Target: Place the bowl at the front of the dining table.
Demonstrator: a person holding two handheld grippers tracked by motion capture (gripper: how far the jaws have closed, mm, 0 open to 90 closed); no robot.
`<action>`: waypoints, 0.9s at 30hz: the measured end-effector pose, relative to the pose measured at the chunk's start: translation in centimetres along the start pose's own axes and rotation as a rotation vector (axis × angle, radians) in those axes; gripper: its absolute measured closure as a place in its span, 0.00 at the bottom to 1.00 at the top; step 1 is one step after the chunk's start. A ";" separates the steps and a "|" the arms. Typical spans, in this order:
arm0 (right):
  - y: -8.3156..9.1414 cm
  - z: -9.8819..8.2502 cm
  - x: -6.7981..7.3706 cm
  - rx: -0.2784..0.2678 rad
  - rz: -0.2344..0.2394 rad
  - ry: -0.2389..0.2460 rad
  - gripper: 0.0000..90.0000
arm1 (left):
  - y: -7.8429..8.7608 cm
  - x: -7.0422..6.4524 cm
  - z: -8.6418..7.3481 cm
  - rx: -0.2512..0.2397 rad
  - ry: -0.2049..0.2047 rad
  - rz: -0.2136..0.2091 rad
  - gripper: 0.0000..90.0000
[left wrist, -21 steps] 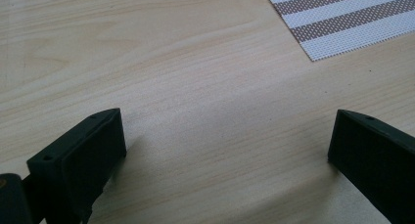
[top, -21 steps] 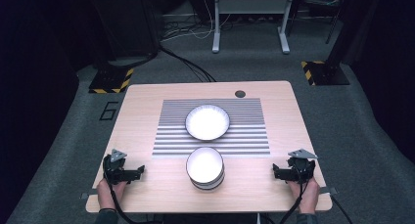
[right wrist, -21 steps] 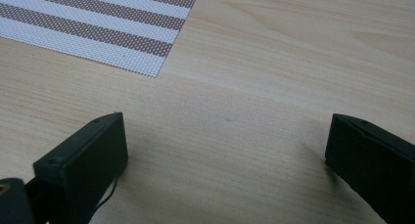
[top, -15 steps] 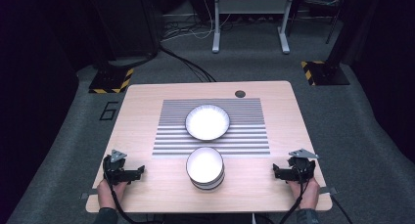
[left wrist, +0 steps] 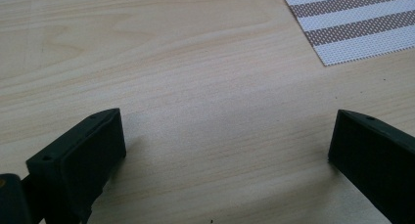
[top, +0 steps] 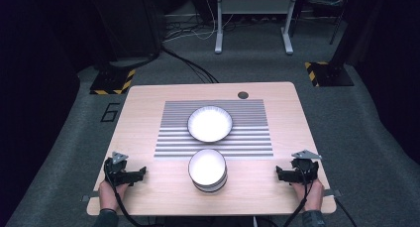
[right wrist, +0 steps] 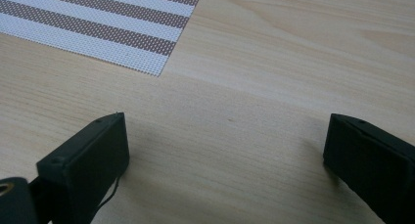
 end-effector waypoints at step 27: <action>2.3 3.1 5.1 -0.047 0.083 0.090 0.02 | 2.2 -4.5 0.8 -0.020 -0.026 -0.132 0.01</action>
Point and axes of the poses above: each handheld gripper's, and its own axes: y roughly backward along the jaws, z roughly out of its top, x roughly to its left, the point moved 3 cm from there along -y, roughly forward along the jaws, and after that the axes turned 8 degrees about y, right-handed, at the moved point
